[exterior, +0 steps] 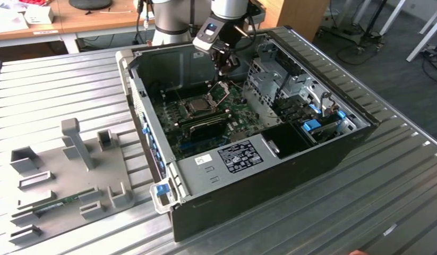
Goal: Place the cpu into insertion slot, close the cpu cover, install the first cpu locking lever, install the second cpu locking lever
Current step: 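Close the cpu cover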
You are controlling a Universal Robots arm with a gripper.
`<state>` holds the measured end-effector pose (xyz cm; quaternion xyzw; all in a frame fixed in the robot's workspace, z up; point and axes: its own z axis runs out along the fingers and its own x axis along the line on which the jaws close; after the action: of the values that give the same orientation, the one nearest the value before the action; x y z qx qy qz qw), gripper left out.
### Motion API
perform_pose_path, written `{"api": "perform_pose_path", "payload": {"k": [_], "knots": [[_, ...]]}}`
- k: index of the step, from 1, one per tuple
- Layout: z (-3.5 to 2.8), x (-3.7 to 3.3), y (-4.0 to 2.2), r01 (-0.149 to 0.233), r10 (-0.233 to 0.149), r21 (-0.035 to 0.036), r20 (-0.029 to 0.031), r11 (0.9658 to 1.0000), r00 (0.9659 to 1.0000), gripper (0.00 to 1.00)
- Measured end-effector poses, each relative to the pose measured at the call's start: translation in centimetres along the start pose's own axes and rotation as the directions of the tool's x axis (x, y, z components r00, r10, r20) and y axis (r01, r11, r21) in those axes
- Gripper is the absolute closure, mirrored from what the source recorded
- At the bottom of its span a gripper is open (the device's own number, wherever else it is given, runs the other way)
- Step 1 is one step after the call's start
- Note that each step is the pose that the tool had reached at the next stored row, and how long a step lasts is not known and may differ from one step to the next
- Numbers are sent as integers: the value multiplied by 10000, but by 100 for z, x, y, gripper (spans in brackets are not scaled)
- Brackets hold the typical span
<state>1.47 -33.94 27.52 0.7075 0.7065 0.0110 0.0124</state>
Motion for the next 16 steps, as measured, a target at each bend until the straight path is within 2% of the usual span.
{"api": "perform_pose_path", "payload": {"k": [16], "knots": [[1,0,30,0,0,0,0,10000,10000,90]]}}
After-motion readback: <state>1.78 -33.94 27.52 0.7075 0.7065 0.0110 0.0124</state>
